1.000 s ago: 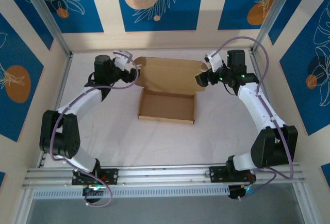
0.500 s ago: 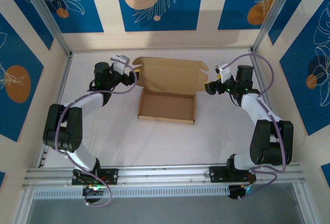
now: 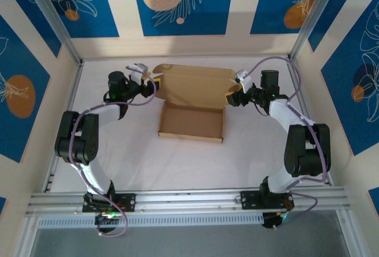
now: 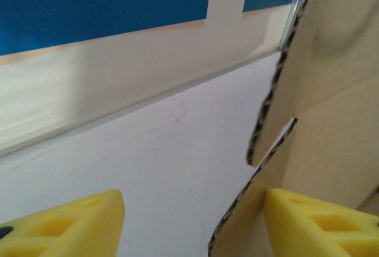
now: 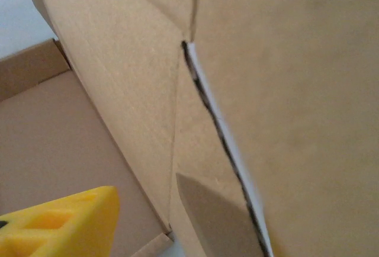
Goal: Fold the paper box
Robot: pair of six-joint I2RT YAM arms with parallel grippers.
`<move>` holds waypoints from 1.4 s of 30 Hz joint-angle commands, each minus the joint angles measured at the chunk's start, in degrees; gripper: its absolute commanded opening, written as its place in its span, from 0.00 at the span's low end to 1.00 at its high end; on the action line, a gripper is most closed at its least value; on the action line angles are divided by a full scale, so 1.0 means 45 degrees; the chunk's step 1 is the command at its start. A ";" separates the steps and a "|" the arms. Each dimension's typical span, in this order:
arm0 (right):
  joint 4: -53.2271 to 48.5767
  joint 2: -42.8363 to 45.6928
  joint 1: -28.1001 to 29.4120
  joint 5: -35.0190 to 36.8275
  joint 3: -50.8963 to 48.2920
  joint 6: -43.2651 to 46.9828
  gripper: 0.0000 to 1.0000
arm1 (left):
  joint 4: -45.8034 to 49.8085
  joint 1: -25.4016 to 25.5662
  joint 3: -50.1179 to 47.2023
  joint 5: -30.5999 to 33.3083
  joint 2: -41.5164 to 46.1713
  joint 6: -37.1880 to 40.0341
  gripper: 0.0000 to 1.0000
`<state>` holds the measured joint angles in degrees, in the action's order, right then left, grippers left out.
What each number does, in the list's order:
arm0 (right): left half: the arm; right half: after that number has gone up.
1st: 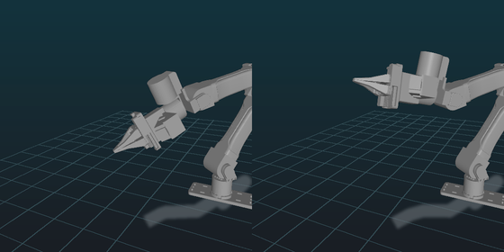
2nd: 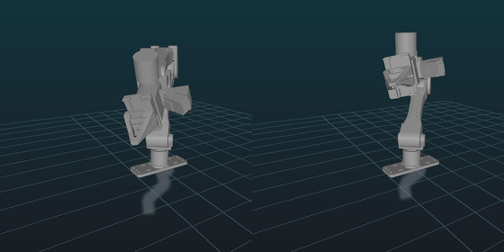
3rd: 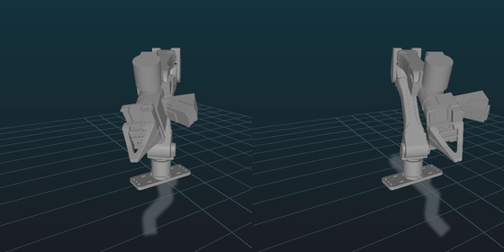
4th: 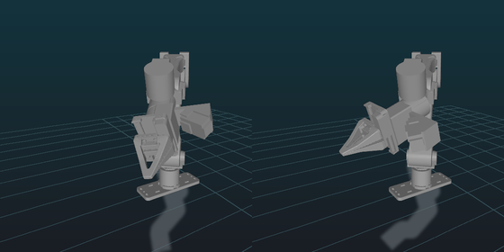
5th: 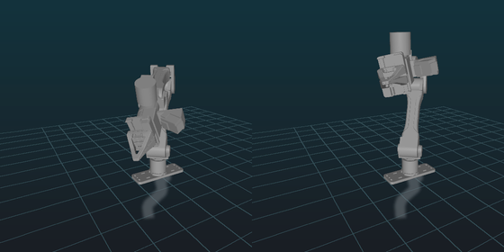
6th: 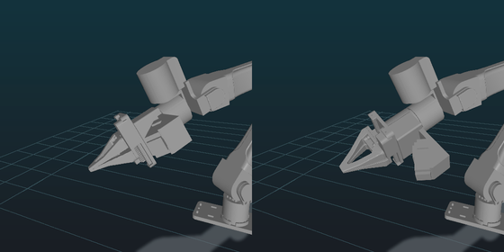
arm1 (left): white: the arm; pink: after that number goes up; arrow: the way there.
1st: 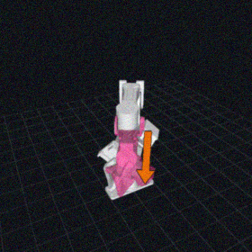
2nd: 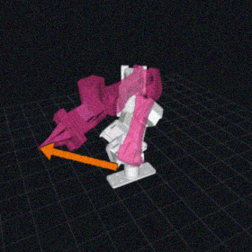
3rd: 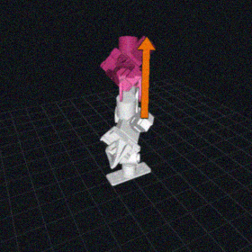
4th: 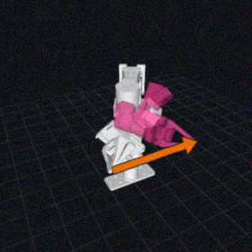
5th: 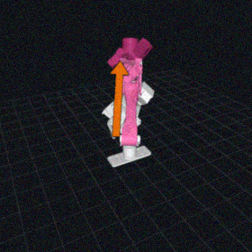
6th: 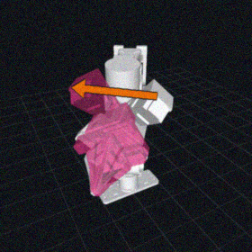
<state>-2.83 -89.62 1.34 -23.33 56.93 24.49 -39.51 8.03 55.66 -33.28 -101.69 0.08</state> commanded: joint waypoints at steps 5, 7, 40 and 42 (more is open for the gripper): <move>-0.0129 0.0060 0.0432 0.0809 0.0421 -0.0111 0.26 | 0.0107 0.0081 0.0316 -0.0540 -0.0026 0.0322 0.51; -0.0176 0.0148 0.0538 0.1030 0.0349 -0.0188 0.16 | 0.0187 0.0155 0.0168 -0.0465 0.0106 0.0504 0.46; -0.0062 0.0777 0.3318 0.5631 0.0394 -0.3398 0.00 | 0.0004 0.3240 -0.1325 0.3576 0.1606 0.0898 0.00; 0.0117 0.0720 0.3881 0.6498 0.0415 -0.4158 0.00 | -0.0598 0.3552 -0.1345 0.4987 0.1460 0.0444 0.00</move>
<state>-2.37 -86.04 13.15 5.78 56.73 11.03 -35.22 19.59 50.19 -15.07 -94.45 4.86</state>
